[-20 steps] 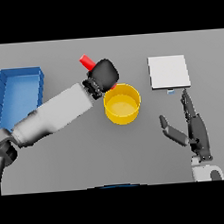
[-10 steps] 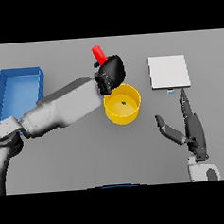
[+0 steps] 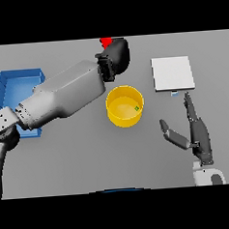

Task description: Pick up the red beaker and tilt it to pour out 1 green nut into yellow bowl. Pick up the yellow bowl and place it on the metallic measuring scale.

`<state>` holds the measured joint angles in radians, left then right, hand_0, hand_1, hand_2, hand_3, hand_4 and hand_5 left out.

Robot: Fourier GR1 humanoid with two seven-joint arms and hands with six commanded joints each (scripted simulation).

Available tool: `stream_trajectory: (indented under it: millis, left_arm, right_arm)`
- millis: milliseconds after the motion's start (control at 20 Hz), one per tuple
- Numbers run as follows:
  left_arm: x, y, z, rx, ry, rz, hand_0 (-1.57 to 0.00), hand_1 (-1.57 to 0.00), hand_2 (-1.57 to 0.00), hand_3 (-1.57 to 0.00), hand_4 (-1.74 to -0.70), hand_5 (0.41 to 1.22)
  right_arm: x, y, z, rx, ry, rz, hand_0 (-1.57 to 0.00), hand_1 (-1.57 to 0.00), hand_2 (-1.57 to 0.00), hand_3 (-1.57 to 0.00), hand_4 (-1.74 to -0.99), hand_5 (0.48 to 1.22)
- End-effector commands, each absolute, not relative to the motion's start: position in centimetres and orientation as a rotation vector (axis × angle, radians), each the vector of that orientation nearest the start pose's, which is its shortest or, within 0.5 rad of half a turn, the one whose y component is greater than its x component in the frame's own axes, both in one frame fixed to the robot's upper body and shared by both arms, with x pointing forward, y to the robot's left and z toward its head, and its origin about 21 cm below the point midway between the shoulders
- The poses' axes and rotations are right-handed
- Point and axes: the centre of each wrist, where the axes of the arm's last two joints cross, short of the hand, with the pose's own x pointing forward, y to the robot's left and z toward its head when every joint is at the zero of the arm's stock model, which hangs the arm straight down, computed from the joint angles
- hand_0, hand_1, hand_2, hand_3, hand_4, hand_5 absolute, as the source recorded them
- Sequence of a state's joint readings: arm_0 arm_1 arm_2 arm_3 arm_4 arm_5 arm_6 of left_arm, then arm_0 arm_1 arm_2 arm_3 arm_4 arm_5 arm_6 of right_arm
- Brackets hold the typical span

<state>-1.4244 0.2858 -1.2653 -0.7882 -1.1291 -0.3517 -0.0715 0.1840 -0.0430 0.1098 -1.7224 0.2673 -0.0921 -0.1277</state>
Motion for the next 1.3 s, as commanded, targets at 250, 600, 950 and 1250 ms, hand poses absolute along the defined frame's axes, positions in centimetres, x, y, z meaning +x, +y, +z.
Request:
stream_trajectory:
  millis: [250, 600, 950, 1250]
  left_arm:
    - [43.6, 4.3, 26.1, -1.697, 1.010, 2.460, -1.57, -1.57, -1.50, -1.23, -1.70, 1.221]
    - [47.5, 14.3, 31.5, -2.239, 1.862, 2.515, -1.57, -1.57, -1.56, -1.36, -1.73, 1.221]
    - [46.8, 26.3, 27.3, -2.439, 2.860, 2.076, -1.57, -1.57, -1.57, -1.41, -1.74, 1.221]
    - [42.4, 31.2, 20.4, -2.742, 3.363, 1.367, -1.57, -1.57, -1.57, -1.46, -1.74, 1.221]
  right_arm:
    - [21.0, -22.2, 0.3, -0.229, -1.706, 0.202, 0.00, 0.00, 0.00, 0.00, -1.181, 0.593]
    - [21.3, -22.4, 0.1, -0.186, -1.695, 0.190, 0.00, 0.00, 0.00, 0.00, -1.222, 0.592]
    - [21.4, -23.2, 0.1, -0.187, -1.730, 0.232, 0.00, 0.00, 0.00, 0.00, -1.223, 0.591]
    - [21.5, -23.1, 0.0, -0.201, -1.716, 0.281, 0.00, 0.00, 0.00, 0.00, -1.210, 0.631]
